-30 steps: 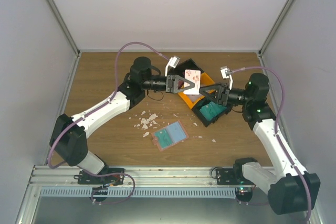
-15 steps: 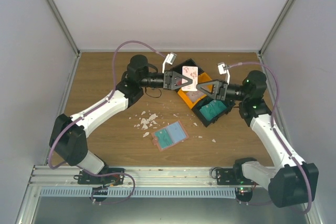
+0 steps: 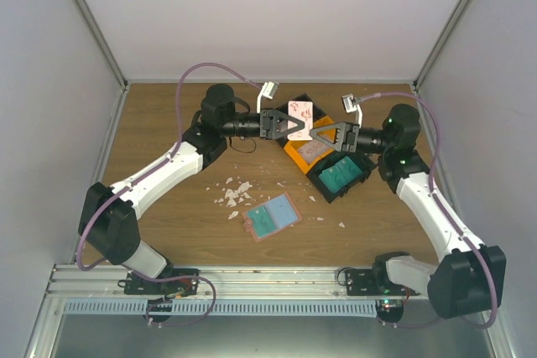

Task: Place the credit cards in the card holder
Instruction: Pick up the credit card from the storage box.

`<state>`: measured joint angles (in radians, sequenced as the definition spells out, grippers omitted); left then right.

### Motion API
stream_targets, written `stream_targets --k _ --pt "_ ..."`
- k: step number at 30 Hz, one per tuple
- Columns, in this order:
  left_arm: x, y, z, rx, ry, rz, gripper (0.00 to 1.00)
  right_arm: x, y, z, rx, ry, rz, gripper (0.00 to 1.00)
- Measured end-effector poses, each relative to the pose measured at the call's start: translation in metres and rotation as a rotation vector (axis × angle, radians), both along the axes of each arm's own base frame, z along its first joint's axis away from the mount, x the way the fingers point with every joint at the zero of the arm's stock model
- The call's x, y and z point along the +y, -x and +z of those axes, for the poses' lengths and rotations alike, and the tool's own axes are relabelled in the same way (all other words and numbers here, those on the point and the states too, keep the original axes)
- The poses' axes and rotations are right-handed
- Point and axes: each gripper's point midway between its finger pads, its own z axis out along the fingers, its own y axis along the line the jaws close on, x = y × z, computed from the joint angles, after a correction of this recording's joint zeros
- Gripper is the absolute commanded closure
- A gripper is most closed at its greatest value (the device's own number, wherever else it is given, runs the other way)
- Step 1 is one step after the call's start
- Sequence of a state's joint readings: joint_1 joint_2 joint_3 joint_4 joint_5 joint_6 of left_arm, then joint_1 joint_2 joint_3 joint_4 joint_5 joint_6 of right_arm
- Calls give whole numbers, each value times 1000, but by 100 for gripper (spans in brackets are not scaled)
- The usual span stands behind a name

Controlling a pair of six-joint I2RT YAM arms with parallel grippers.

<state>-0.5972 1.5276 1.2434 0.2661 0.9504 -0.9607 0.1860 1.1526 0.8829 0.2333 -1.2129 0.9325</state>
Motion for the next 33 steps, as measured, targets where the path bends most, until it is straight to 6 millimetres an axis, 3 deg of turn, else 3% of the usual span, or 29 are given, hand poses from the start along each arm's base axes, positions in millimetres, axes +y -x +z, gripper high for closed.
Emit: stream_targets --k 11,16,20,26,33 --pt "-3 6 0 31 3 -25 100 14 9 1 3 -6 45 84" --pt "-2 12 6 31 20 -51 100 14 14 5 -29 -16 57 73" --pt "4 24 18 -6 34 -74 100 13 24 14 -73 -28 55 66" --pt "17 46 43 -96 70 -101 100 7 44 39 -175 -51 46 65" --pt "24 58 56 -160 92 -131 100 6 45 38 -170 -47 42 64"
